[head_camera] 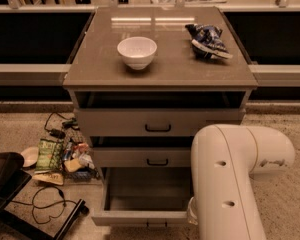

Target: Open bottom drawer

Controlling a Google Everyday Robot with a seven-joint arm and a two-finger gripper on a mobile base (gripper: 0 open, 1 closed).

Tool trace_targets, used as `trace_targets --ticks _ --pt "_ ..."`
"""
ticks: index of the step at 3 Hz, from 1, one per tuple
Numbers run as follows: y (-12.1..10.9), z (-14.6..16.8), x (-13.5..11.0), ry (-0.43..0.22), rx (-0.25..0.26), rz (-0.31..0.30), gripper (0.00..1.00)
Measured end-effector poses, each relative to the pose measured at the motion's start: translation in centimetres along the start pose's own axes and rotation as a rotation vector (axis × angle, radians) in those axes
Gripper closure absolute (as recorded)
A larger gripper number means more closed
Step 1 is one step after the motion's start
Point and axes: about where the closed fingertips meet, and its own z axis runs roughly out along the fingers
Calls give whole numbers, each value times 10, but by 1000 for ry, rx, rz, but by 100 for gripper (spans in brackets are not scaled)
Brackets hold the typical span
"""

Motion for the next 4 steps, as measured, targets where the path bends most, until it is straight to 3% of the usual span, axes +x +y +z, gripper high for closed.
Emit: trace_targets --ticks 1,2,3,4 --pt "-1 0 0 0 0 0 100" --pt "46 2 3 -32 -63 11 100" --pt "45 2 3 -33 -63 11 100" --pt "91 3 4 -66 -125 13 100"
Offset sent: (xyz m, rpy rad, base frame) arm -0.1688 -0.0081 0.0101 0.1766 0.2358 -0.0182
